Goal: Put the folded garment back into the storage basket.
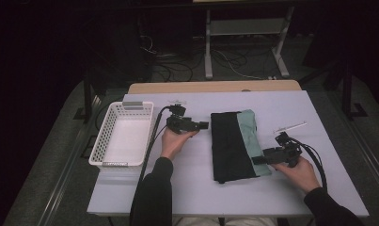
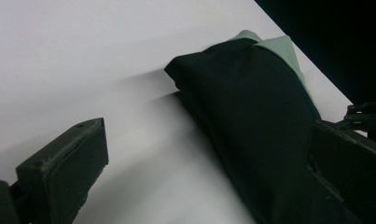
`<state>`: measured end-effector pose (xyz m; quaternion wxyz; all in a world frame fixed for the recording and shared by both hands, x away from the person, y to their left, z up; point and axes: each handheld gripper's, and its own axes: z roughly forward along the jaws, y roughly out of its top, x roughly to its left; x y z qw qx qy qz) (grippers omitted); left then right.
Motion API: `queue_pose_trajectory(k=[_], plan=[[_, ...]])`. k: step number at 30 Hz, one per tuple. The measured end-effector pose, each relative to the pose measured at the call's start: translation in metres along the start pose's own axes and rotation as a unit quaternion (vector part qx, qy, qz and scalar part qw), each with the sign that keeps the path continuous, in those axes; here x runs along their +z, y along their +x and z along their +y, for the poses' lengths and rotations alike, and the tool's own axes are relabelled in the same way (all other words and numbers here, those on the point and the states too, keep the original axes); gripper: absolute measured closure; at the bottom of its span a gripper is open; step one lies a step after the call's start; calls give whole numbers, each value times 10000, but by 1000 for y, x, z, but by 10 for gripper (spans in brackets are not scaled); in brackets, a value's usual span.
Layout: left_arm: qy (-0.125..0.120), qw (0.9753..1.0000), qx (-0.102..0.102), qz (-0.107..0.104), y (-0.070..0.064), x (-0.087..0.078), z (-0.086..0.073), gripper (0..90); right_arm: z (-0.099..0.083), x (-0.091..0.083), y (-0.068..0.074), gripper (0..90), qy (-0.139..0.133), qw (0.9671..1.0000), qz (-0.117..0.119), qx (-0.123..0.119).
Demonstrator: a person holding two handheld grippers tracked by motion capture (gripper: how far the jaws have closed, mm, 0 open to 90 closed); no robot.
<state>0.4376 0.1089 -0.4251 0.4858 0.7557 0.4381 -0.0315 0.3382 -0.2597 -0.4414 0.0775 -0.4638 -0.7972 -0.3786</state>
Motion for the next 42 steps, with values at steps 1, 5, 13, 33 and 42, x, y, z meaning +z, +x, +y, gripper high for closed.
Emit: queue_pose_trajectory(k=[1,5,13,33,42], plan=[[15,10000,34,-17,0,2,0,0,0,0,-1,139,10,10000,-16,11],[13,9999,107,-46,-3,12,-2,29,0,2,-2,146,44,9999,57,110],[153,9998,-36,-139,-3,27,-5,81,0,2,-4,202,4,9998,146,162],[221,9969,-630,-422,-8,49,-9,602,1,10,1,736,157,9993,125,300],[48,9951,-984,-102,-15,48,-12,799,1,5,9,803,23,9995,-19,319]])
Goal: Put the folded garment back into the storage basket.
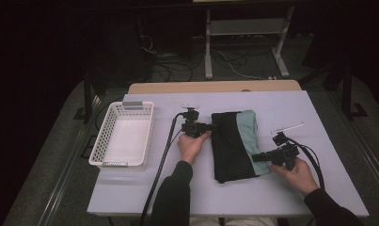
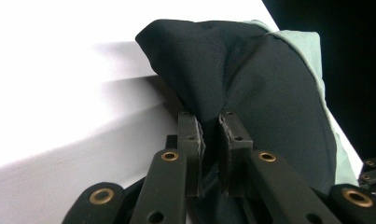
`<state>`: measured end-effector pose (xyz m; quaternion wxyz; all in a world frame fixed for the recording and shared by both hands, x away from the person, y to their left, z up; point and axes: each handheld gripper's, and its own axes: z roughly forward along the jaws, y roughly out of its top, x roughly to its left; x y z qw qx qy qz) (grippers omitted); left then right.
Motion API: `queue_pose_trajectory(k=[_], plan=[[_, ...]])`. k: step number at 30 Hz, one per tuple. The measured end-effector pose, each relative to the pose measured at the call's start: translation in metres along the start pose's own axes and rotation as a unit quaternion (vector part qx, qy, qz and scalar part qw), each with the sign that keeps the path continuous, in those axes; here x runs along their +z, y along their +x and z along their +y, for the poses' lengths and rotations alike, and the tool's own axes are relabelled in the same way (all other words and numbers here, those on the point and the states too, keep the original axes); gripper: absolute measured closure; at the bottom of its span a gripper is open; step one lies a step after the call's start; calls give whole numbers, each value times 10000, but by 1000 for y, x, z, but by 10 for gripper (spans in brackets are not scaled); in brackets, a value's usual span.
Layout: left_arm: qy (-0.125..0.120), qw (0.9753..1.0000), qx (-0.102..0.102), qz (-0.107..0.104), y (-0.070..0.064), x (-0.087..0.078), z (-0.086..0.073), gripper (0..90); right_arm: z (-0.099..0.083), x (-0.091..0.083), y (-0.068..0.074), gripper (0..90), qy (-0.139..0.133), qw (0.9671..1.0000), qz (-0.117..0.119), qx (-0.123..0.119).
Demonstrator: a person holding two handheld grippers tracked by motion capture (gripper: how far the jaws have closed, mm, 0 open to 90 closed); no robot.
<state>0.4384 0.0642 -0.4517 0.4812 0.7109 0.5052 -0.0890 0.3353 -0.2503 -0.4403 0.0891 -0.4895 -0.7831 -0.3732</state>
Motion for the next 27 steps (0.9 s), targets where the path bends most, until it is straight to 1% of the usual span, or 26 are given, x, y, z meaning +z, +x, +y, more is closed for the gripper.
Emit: queue_pose_trajectory(k=[1,3,5,8,9,10,14,15,19,23,25,27], plan=[[11,10000,41,17,-1,-1,0,802,0,-1,0,804,-1,10000,2,21],[-2,10000,28,45,-3,-2,1,804,0,-3,1,804,-18,10000,-4,10],[-8,10000,2,33,-5,-3,1,805,0,-5,1,805,-44,10000,0,48],[20,10000,34,41,-7,-5,2,806,0,-9,2,806,-84,9999,21,88],[15,10000,11,36,-9,-6,3,807,0,-9,2,807,-91,9999,32,76],[60,10000,53,29,-9,-7,3,807,0,-10,3,807,-79,9999,34,86],[88,10000,30,-14,-12,-10,5,807,0,-13,6,807,-77,9999,11,91],[105,9999,38,-17,-12,-11,5,807,0,-13,7,807,-77,9998,23,160],[126,9999,-11,-36,-14,-15,8,807,0,-16,12,808,-135,9998,53,132],[172,9998,31,20,-19,-19,12,807,2,-19,16,808,-130,9997,107,176],[216,9997,99,57,-23,-22,14,807,2,-20,18,808,-150,9997,98,184],[215,9997,99,66,-26,-25,16,808,3,-22,20,808,-134,9997,97,206]])
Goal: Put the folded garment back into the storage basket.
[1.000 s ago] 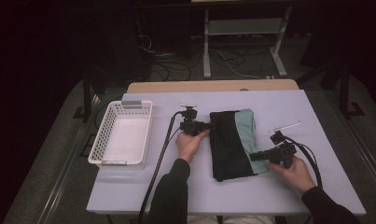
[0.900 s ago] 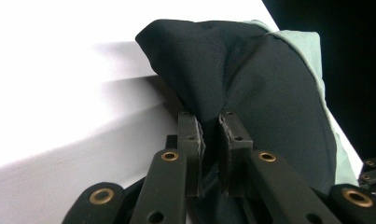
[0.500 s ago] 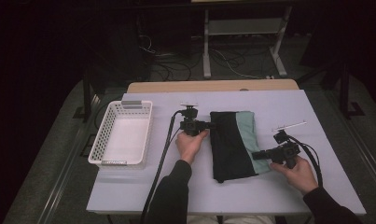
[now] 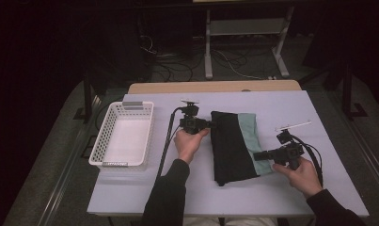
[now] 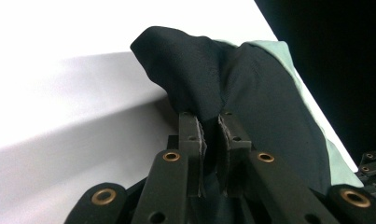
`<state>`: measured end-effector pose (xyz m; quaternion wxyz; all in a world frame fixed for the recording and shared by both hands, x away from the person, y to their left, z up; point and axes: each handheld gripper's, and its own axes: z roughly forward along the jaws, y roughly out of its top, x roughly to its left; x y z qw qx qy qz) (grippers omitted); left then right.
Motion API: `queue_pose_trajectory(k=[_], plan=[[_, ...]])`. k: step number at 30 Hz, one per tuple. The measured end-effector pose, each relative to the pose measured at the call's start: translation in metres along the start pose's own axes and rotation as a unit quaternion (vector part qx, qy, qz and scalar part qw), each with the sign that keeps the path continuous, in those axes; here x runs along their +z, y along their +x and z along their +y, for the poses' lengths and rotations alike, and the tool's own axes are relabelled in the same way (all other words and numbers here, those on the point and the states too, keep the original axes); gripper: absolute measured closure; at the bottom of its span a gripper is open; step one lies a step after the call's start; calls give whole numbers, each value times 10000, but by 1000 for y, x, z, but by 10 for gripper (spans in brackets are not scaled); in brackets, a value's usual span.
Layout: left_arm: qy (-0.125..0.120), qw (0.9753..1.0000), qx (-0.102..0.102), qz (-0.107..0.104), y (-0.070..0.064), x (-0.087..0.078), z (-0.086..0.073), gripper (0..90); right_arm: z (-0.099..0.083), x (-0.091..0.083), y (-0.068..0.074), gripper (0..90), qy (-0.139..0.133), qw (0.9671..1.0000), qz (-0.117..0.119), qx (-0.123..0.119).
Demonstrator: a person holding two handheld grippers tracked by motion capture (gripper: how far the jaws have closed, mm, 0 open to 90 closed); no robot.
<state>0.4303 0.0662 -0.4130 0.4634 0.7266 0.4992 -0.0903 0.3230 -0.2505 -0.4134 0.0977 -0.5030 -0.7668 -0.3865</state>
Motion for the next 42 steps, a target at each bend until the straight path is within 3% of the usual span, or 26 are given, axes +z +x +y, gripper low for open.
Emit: queue_pose_trajectory(k=[8,17,31,42], plan=[[89,9998,165,59,-10,-14,10,808,4,-7,8,808,-66,9999,78,88],[108,9993,317,142,-22,-28,21,809,10,-13,25,808,-144,9998,136,-7],[98,9977,600,290,-37,-44,36,810,17,-20,42,808,-312,9990,177,-248],[-82,9974,642,317,-41,-61,45,810,30,-26,59,808,-379,9980,161,-482]])
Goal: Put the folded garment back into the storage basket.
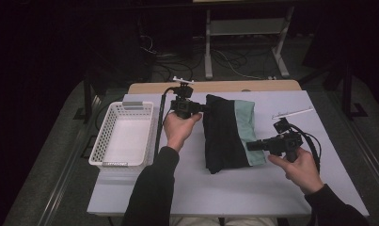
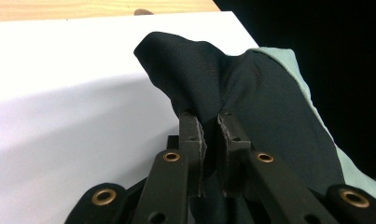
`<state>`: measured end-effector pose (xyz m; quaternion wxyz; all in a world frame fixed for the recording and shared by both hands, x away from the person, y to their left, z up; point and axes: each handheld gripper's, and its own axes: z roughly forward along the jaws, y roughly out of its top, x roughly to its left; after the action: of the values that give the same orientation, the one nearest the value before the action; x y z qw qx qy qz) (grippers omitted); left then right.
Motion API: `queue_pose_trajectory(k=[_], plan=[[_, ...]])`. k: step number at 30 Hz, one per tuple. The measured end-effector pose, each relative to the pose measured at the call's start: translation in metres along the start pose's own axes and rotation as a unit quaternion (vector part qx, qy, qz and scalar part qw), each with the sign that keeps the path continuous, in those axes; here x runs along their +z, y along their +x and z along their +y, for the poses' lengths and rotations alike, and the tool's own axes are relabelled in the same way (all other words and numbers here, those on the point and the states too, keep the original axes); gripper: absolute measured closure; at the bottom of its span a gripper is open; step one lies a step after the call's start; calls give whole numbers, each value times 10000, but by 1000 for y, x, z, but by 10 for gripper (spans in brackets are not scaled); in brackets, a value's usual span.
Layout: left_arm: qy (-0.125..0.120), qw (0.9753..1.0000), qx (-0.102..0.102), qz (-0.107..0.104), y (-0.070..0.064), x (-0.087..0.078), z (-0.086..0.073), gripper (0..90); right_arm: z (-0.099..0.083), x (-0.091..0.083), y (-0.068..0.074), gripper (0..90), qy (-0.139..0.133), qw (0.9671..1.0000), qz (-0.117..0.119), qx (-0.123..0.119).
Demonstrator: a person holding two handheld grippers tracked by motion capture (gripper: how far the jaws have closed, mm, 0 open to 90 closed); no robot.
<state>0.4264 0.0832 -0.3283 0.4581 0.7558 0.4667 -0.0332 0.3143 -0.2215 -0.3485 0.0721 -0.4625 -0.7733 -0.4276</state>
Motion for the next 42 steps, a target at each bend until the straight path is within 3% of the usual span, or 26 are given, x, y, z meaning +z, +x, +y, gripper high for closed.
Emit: queue_pose_trajectory(k=[23,42], plan=[[-187,9998,18,84,-1,-22,20,811,28,-6,19,809,-19,9997,15,-231],[-328,9991,79,251,1,-53,35,811,53,-4,41,809,-62,9987,92,-506]])
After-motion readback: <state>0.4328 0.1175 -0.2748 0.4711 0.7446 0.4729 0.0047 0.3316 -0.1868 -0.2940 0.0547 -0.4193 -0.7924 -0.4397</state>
